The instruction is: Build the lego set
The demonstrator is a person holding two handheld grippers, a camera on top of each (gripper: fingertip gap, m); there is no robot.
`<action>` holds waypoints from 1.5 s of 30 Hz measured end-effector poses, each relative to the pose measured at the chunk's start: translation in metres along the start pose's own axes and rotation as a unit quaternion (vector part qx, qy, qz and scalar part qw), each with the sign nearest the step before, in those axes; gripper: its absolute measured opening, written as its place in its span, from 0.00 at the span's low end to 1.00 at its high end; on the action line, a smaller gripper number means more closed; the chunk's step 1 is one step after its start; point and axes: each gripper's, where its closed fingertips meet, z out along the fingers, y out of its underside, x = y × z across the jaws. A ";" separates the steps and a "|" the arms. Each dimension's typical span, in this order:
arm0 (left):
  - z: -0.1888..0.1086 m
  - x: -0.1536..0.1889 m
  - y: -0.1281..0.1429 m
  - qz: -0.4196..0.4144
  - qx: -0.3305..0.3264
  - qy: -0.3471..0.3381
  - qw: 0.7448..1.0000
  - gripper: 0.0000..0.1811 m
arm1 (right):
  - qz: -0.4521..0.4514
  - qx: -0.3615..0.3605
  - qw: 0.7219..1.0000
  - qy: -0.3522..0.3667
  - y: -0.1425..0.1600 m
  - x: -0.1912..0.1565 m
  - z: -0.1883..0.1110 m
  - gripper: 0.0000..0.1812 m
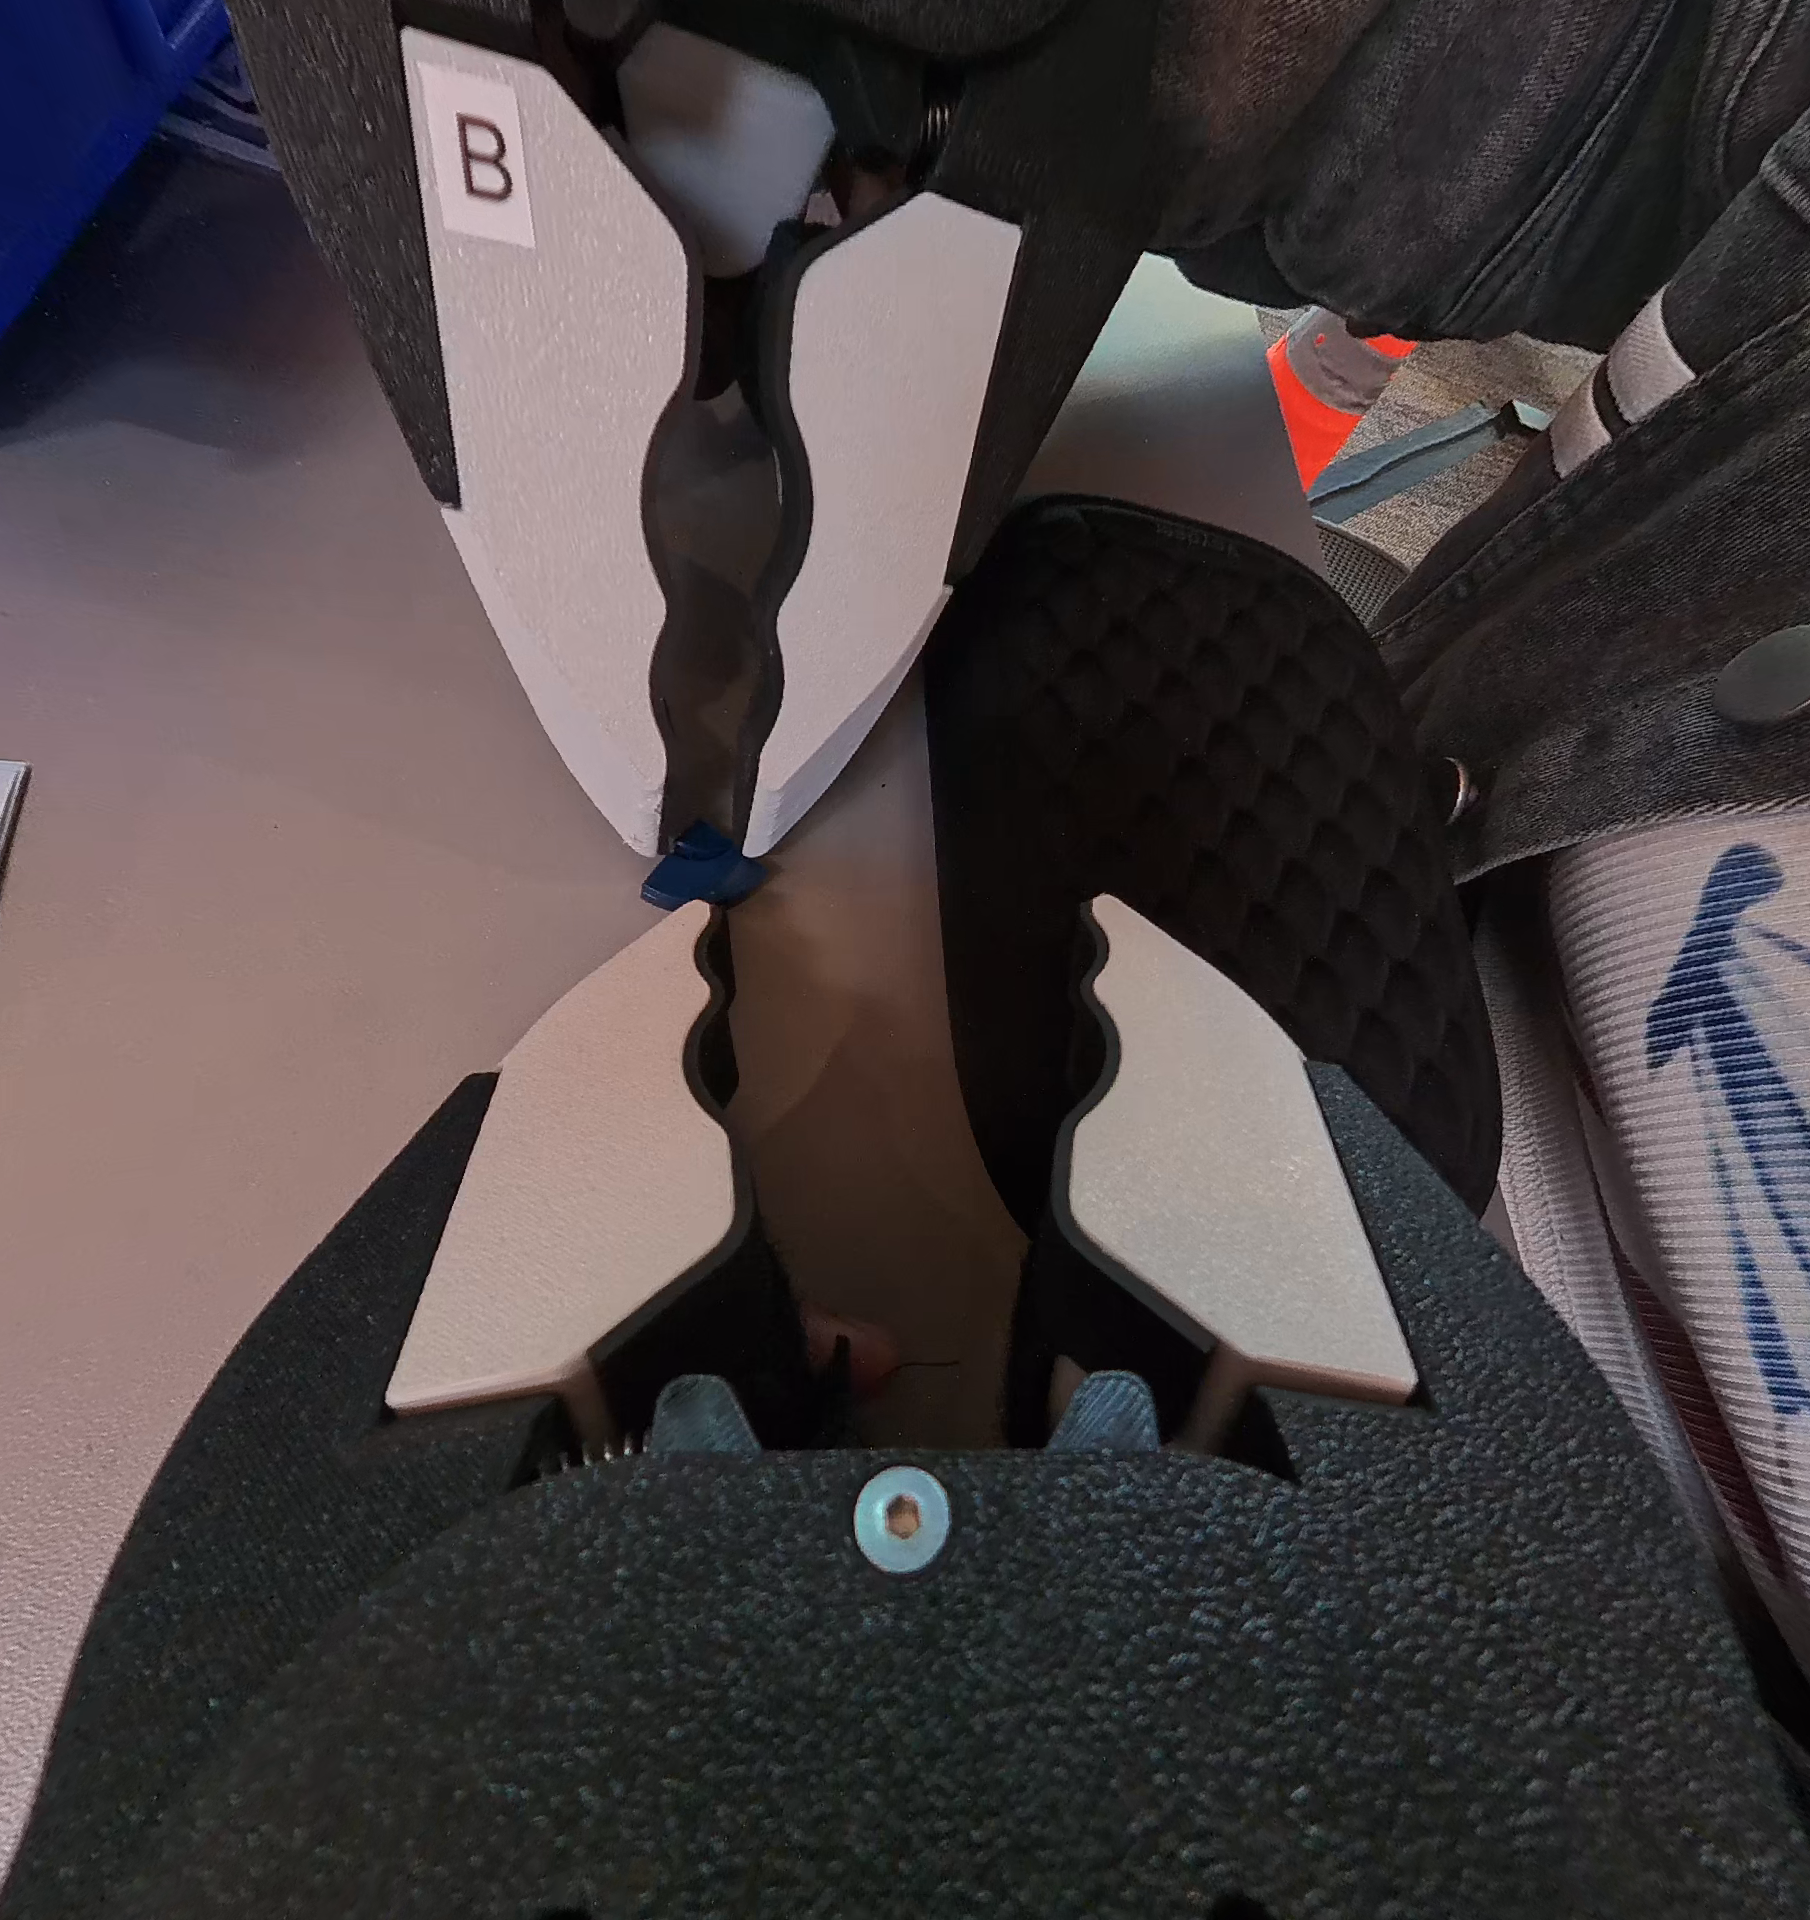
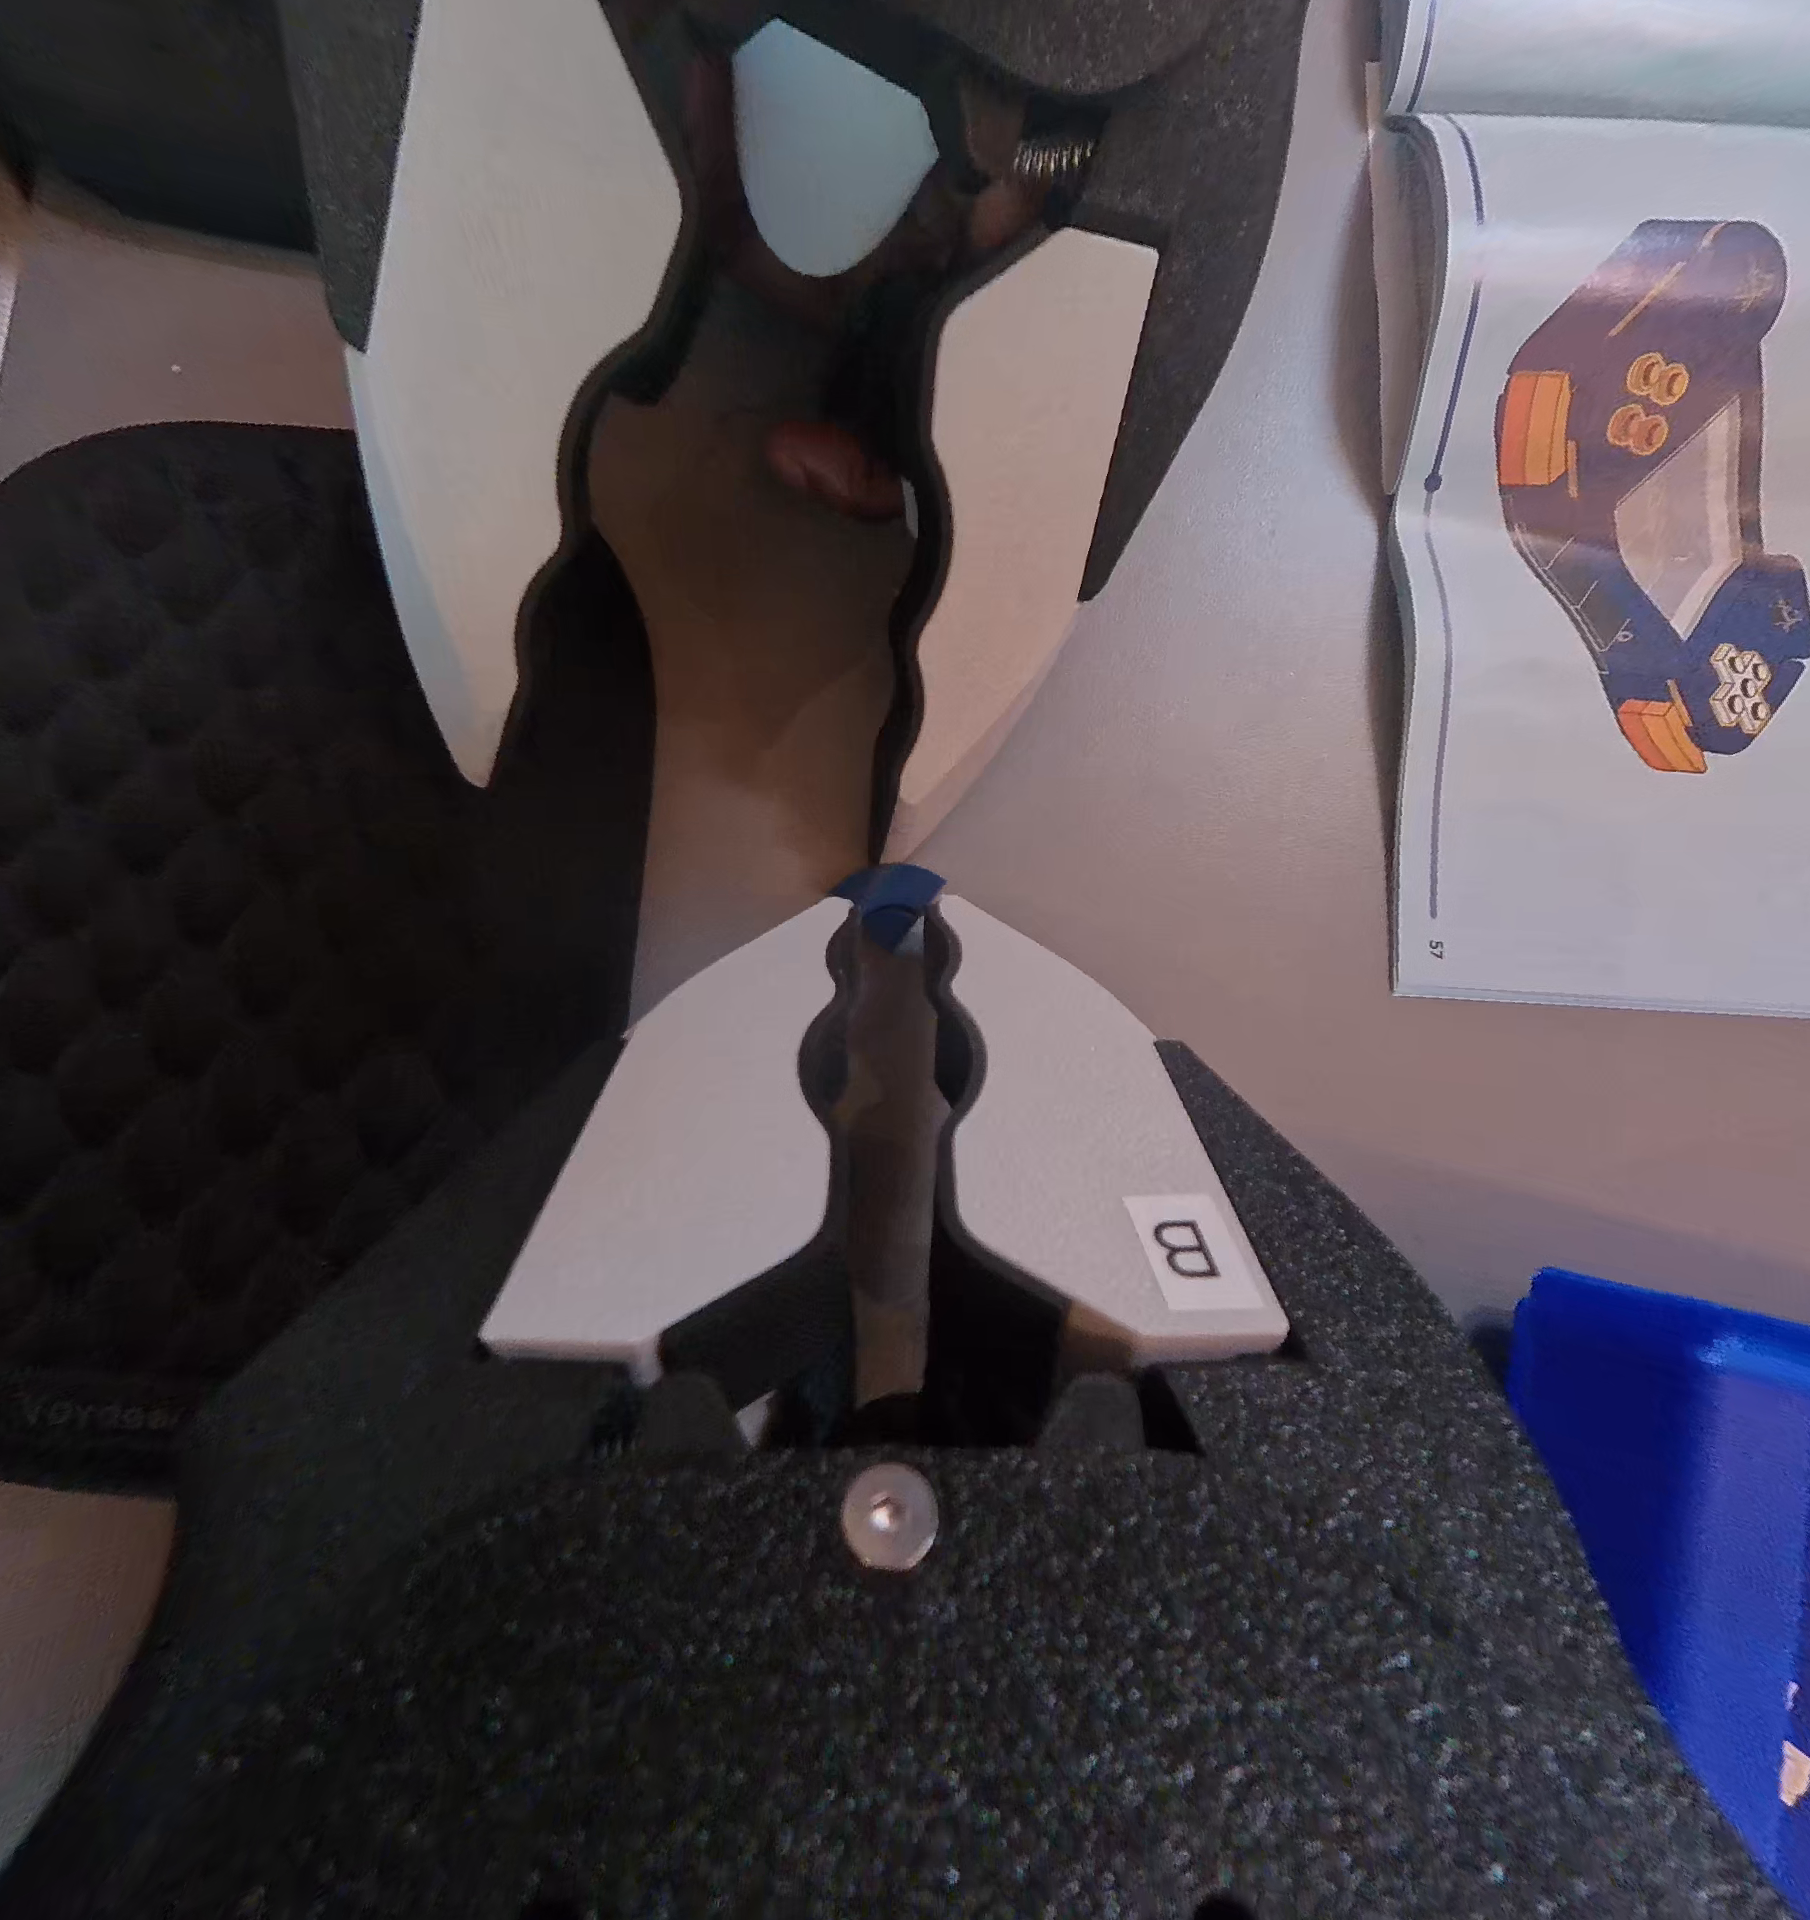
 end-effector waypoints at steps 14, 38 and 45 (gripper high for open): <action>-0.001 -0.001 0.001 0.001 -0.001 -0.001 1.000 0.35 | 0.044 0.048 0.998 0.013 0.000 0.004 -0.012 0.00; -0.002 -0.006 0.000 0.002 0.001 -0.012 1.000 0.34 | 0.065 0.062 0.996 0.020 -0.002 0.000 0.000 0.00; 0.000 -0.007 0.000 0.003 0.002 -0.031 1.000 0.34 | -0.001 0.043 0.993 0.109 -0.006 -0.001 0.004 0.00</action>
